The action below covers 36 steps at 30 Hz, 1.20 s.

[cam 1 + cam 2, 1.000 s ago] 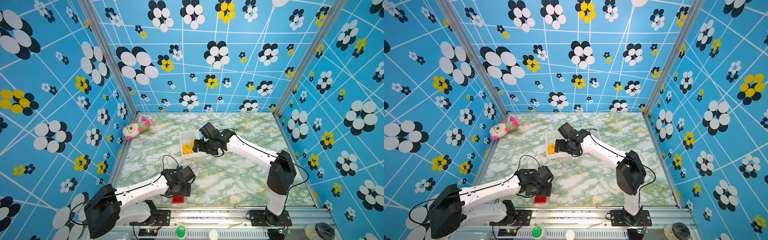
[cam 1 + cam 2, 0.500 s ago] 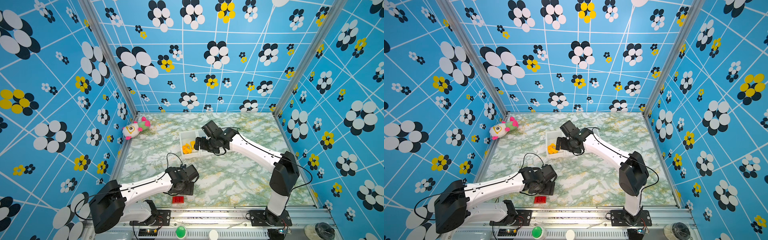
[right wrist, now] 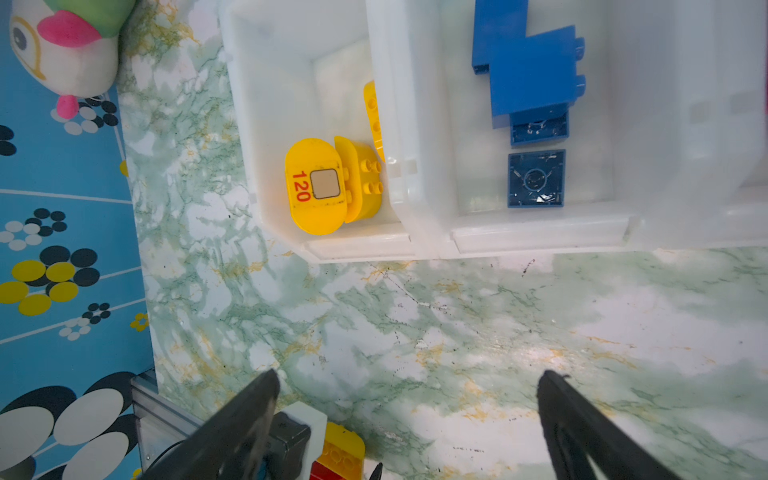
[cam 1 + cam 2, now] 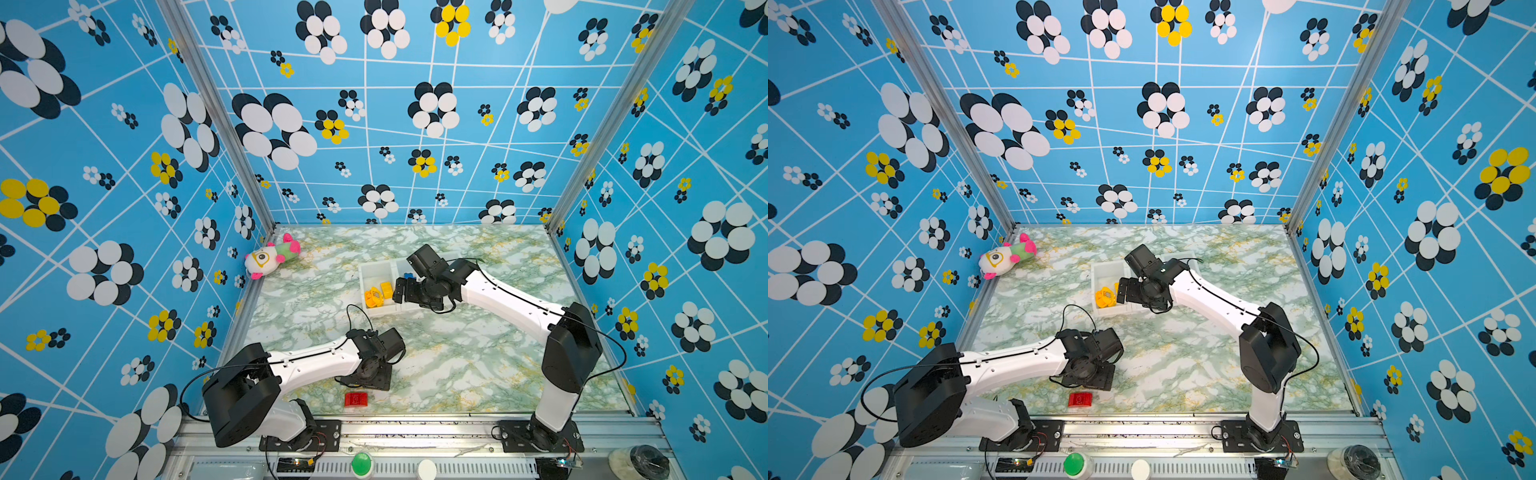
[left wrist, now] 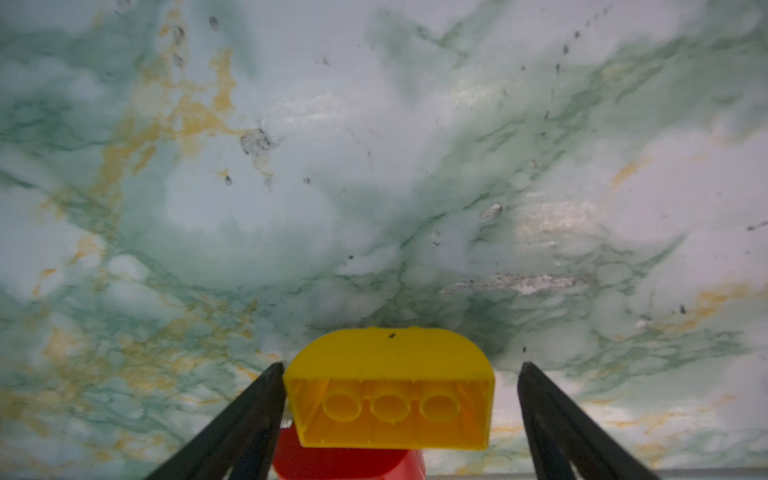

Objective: Sort the legos into containers by color
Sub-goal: 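Lift the yellow brick off the red brick with the left gripper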

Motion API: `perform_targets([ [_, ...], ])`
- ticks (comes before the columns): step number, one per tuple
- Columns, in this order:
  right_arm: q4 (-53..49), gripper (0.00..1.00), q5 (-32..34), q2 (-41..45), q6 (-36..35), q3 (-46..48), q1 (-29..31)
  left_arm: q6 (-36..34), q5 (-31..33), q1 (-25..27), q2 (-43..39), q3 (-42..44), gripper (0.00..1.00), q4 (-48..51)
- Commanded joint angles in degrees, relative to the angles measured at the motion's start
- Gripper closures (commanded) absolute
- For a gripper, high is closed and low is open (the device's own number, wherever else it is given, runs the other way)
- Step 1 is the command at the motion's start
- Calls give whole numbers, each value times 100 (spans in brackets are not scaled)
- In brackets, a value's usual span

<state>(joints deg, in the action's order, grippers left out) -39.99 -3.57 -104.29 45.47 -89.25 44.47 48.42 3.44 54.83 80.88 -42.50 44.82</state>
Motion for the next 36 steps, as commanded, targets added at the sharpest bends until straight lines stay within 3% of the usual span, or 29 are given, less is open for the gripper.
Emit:
perform_targets([
  [1, -16, 1, -1, 199, 41, 110, -35, -66, -79, 28, 83, -136, 12, 90],
  [23, 43, 1, -36, 219, 98, 154, -59, -41, -133, 19, 175, -118, 31, 106],
  [36, 39, 1, -12, 345, 119, 214, -88, -85, 187, -33, -174, -394, 33, 511],
])
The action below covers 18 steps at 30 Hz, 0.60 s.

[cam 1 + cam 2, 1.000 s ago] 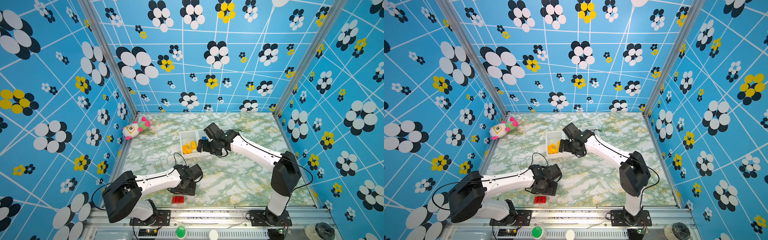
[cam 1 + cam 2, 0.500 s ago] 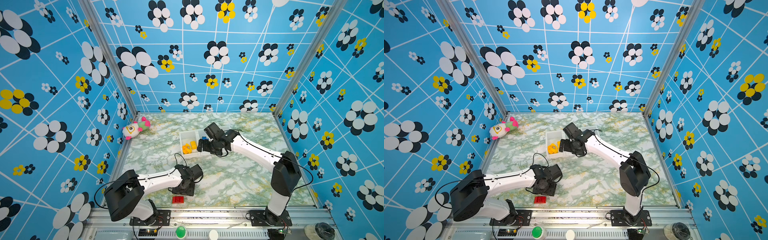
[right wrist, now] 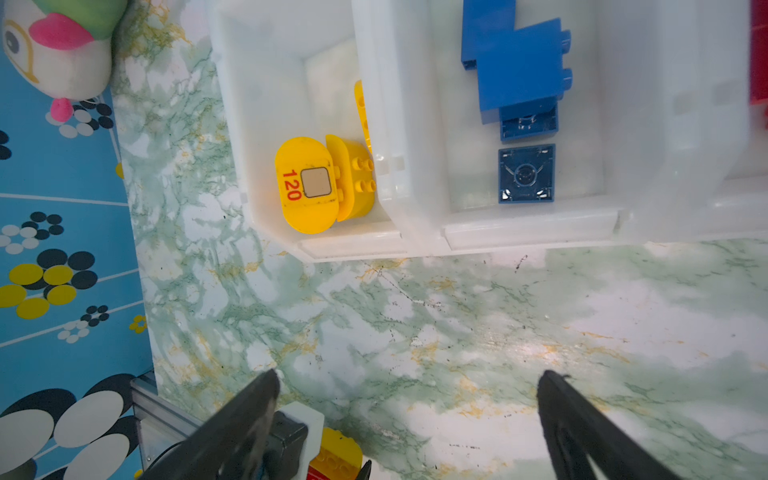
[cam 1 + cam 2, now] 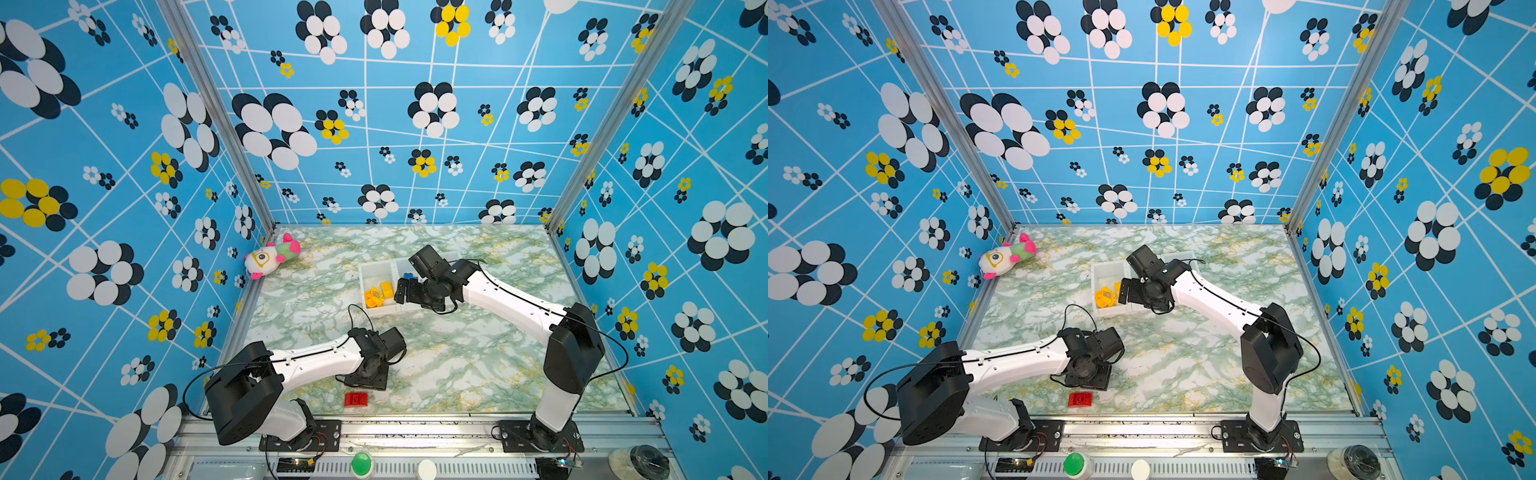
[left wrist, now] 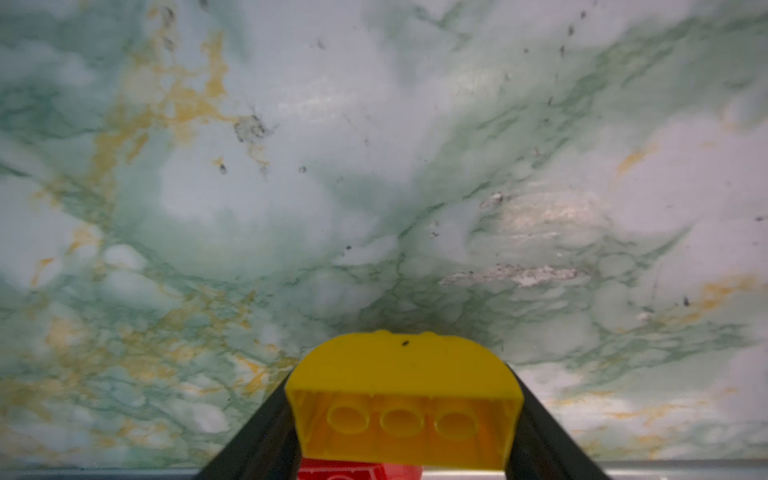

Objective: Sort the legos into containers by color
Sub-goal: 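Lift the yellow brick off the red brick with the left gripper, then carry the yellow brick over the yellow compartment with the left gripper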

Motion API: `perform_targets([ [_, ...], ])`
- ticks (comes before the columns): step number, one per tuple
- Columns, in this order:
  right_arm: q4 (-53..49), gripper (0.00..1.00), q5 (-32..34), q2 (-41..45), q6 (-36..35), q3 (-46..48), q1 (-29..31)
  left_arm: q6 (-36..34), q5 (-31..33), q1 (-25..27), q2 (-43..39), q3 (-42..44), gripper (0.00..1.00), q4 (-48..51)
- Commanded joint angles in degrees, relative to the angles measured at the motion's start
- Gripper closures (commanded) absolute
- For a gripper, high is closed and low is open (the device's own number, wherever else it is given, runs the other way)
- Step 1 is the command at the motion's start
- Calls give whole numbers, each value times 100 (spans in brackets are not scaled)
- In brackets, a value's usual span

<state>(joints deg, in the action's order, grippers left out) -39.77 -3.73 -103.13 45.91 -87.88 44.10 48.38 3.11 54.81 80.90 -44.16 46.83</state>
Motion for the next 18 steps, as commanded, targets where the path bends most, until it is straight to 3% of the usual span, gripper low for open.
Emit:
perform_targets([
  [1, 22, 1, 4, 256, 75, 99, -63, -104, 266, -65, -220, -280, 33, 367],
  [7, 63, 1, -5, 497, 136, 349, -166, -361, 398, -401, -497, -602, 33, 666],
  [18, 152, 1, 20, 1181, 328, 1134, -412, -1388, 427, -1572, -417, -1677, 33, 821],
])
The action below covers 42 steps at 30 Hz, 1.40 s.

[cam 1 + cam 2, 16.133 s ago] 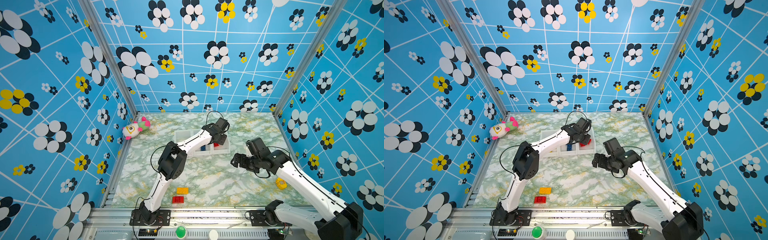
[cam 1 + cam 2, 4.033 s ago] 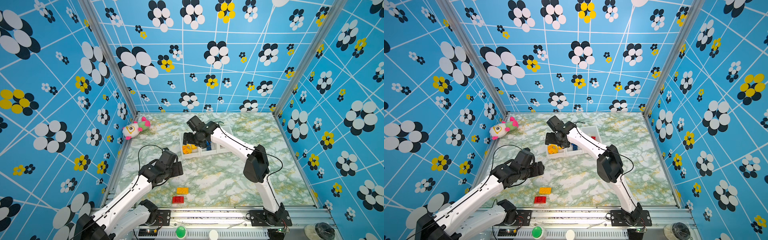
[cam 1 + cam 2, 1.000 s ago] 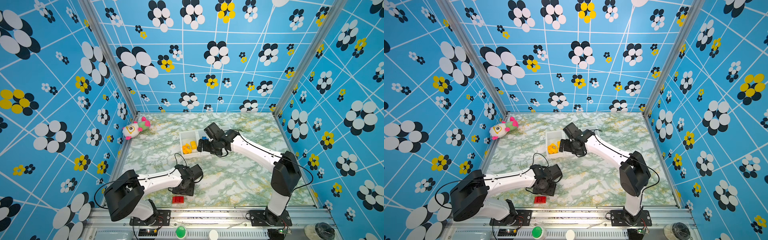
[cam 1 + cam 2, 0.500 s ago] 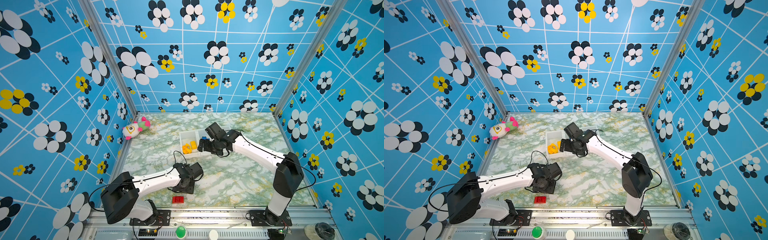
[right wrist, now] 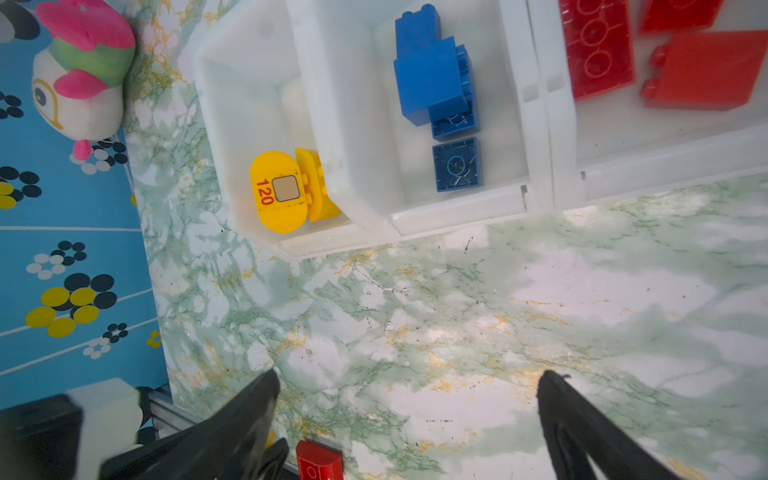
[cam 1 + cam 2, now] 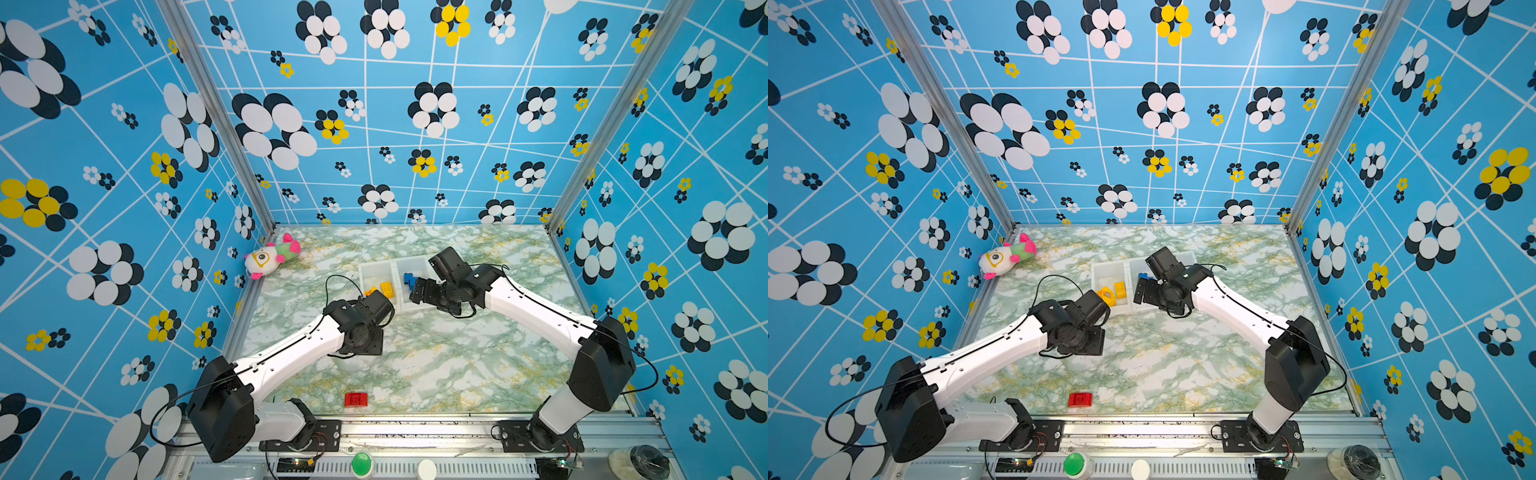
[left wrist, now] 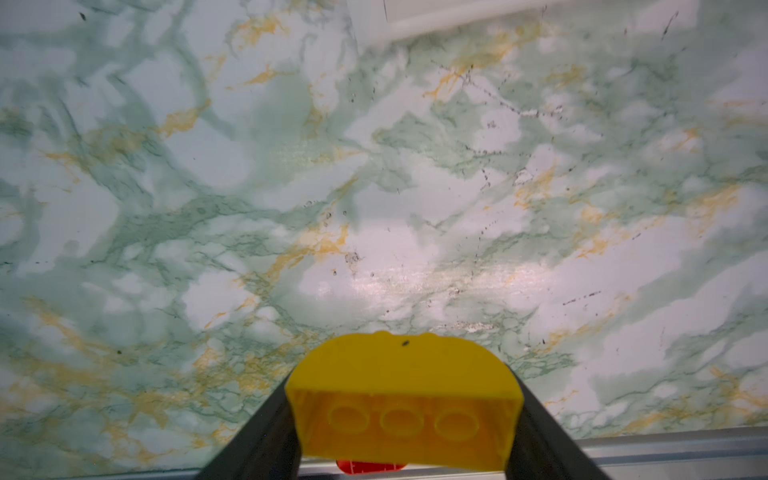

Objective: Sort the legos into containers by color
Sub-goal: 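Carry the yellow brick over the yellow compartment with the left gripper, then open the left gripper to drop the yellow brick into the compartment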

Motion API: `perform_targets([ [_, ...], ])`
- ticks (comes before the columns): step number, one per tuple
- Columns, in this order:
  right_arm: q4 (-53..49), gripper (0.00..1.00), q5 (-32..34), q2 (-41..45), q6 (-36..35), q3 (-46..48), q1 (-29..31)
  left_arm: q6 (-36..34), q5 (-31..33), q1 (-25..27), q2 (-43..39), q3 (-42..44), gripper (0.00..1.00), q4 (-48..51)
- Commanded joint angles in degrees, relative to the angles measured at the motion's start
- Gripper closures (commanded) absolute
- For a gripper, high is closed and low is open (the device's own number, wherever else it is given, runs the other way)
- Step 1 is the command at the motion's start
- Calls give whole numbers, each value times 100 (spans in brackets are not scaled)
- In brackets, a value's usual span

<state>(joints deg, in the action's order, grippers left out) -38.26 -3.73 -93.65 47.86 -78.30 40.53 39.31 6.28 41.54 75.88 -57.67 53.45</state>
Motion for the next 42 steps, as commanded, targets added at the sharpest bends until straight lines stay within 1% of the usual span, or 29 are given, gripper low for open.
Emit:
perform_targets([
  [1, 7, 1, 21, 291, 152, 237, -73, -570, 112, -329, 162, -440, 33, 123],
  [6, 44, 1, 17, 524, 241, 462, -150, -1012, 66, -734, 761, -1232, 33, -118],
  [15, -39, 1, 39, 684, 277, 534, -195, -1587, 147, -1136, 2196, -2710, 33, -549],
  [20, -67, 1, 65, 747, 307, 578, -212, -1799, 167, -1351, 2870, -3221, 33, -717],
  [25, -87, 1, 79, 760, 338, 581, -217, -1850, 132, -1521, 3386, -3548, 33, -888],
  [27, -105, 1, 78, 751, 337, 579, -221, -1875, 128, -1548, 3573, -3679, 31, -907],
  [28, -111, 1, 76, 744, 336, 566, -221, -1893, 134, -1552, 3640, -3725, 30, -907],
  [30, -127, 1, 74, 730, 338, 545, -221, -1901, 152, -1561, 3746, -3809, 23, -907],
  [33, -132, 1, 74, 699, 338, 510, -230, -1905, 179, -1563, 3772, -3848, 15, -946],
  [37, -126, 1, 57, 638, 345, 469, -230, -1901, 214, -1561, 3703, -3857, 12, -976],
  [42, -108, 1, 30, 585, 330, 454, -230, -1842, 198, -1561, 3474, -3751, 11, -1042],
])
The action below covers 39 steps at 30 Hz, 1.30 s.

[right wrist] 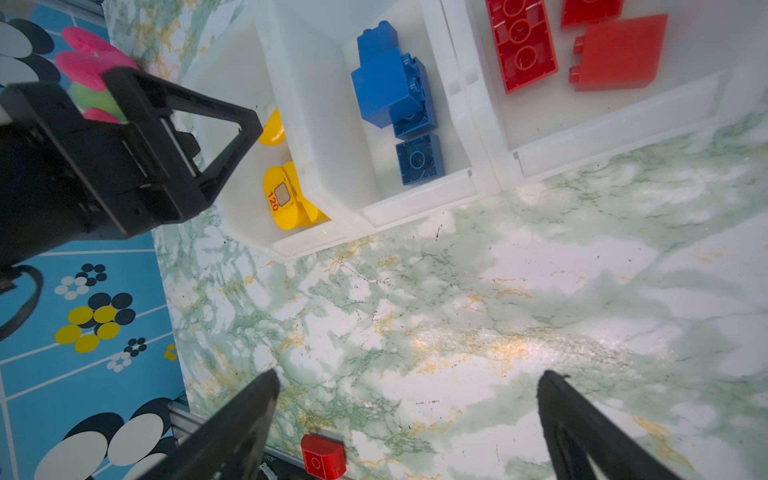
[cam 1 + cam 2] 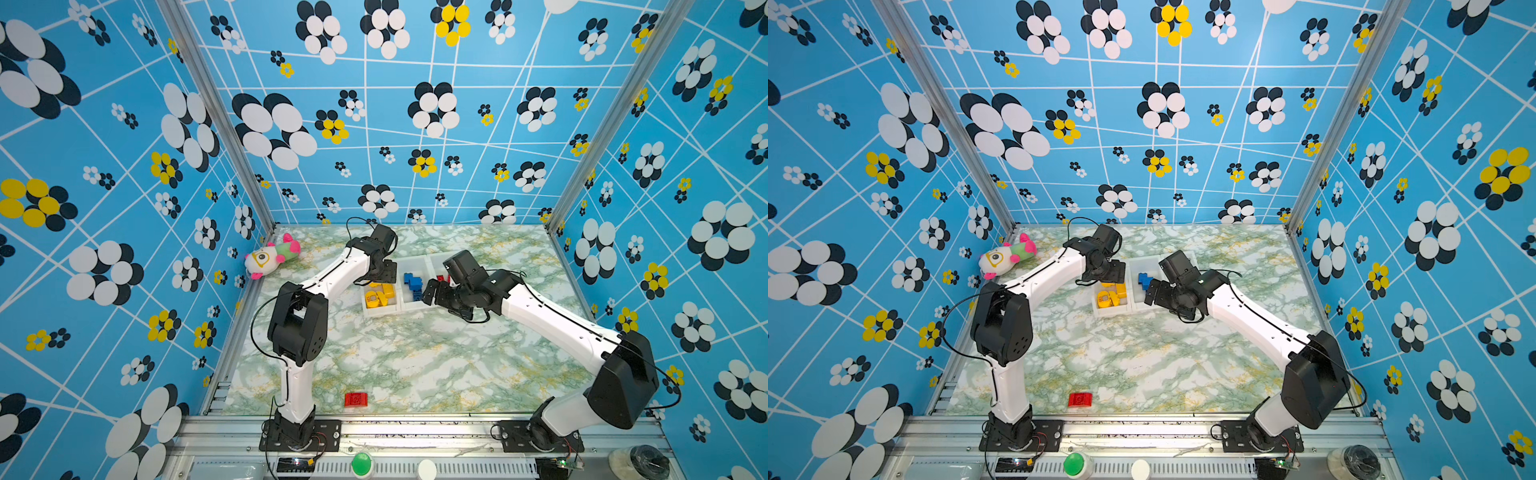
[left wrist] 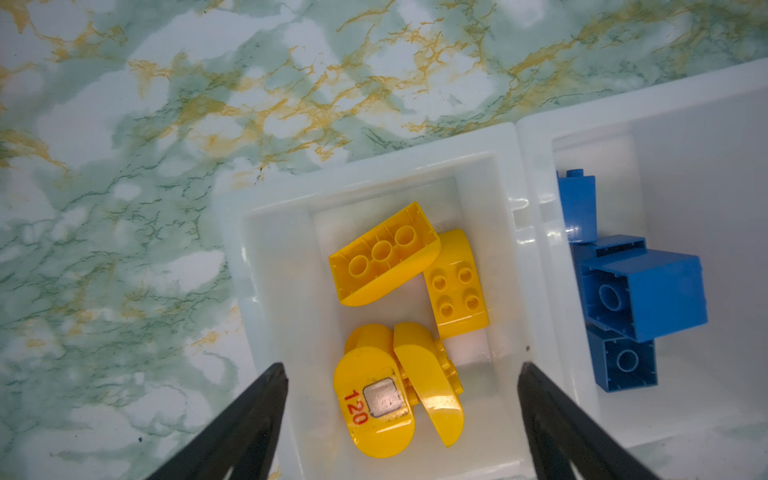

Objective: Sort the legos into containers by color
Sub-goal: 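Open the left gripper to drop the yellow brick into the compartment, then move the left gripper back to the red brick and close on it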

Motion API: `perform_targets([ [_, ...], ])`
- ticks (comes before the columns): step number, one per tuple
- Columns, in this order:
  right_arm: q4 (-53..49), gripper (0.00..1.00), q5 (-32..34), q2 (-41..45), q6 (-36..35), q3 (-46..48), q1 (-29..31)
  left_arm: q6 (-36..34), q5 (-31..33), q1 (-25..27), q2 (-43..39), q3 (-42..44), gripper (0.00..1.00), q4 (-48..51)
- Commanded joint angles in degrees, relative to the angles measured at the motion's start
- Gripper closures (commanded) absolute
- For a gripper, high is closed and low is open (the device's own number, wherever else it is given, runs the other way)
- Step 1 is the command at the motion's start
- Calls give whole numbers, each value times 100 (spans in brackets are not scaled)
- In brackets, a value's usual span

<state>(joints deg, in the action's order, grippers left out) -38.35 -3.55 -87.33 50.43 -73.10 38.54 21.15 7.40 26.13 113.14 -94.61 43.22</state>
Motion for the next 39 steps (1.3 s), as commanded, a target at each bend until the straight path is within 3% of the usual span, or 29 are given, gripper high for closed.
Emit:
perform_targets([
  [1, -95, 1, 12, -53, 72, -66, -31, -8, 70, -20, -291, -27, 11, -33],
  [14, -104, 1, 21, 19, 11, 41, -38, 249, 8, 110, -1067, 583, 11, -24],
  [24, -101, 1, -32, 40, -99, 161, -40, 563, 67, 385, -2379, 1931, 11, 250],
  [39, -20, 1, -119, 162, -161, 455, -41, 1768, 306, 1514, -4588, 4031, 11, 1648],
])
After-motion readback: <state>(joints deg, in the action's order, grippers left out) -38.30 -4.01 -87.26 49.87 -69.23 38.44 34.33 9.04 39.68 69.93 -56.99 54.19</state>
